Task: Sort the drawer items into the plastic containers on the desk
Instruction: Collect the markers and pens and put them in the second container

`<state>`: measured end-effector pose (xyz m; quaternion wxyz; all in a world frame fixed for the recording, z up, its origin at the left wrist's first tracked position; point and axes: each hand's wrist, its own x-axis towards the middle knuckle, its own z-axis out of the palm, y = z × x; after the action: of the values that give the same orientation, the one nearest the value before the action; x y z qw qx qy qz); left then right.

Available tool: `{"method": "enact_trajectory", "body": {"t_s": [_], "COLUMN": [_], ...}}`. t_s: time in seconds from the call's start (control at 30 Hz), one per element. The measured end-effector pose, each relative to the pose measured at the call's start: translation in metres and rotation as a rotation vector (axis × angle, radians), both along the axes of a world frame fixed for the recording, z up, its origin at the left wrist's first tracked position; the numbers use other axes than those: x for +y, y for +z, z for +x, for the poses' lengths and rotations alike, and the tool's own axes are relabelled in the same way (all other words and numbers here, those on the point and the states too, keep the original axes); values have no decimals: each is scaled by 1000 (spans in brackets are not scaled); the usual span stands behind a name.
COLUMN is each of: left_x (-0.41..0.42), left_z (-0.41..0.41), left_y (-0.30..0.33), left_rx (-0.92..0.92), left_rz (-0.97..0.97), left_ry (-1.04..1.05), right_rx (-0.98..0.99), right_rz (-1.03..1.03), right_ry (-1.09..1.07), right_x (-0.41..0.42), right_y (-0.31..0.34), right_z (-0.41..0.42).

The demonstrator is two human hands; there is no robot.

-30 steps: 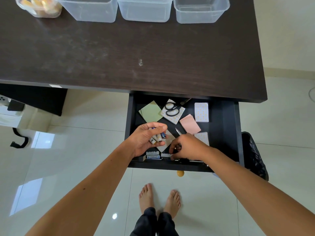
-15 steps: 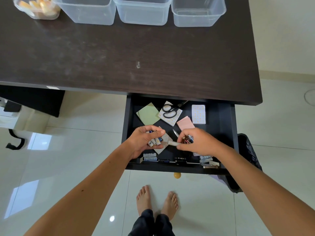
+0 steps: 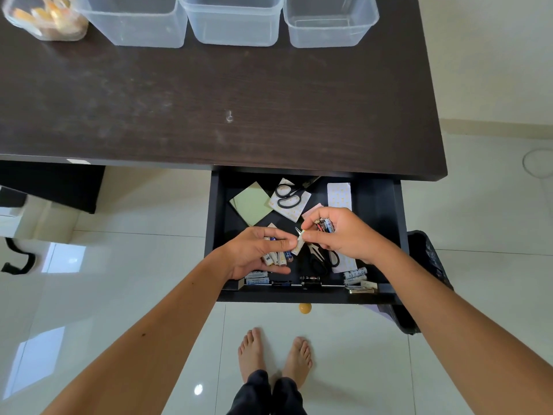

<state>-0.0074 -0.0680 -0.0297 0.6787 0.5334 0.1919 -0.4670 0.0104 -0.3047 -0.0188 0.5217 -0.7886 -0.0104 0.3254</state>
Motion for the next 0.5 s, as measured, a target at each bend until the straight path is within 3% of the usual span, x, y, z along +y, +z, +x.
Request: {"method": "enact_trajectory", "body": {"t_s": [0.33, 0.5], "left_x": [4, 14], "left_z": [0, 3], "left_y": [-4, -7], "left_rx": [4, 5], "left_rz": [9, 5], "left_ry": [-9, 113], "right_rx": [-17, 58], "right_rz": [-1, -62], "right_ry": [-48, 29], "right_x": [8, 1], "right_y": [-3, -3], "right_z": [-3, -12]}}
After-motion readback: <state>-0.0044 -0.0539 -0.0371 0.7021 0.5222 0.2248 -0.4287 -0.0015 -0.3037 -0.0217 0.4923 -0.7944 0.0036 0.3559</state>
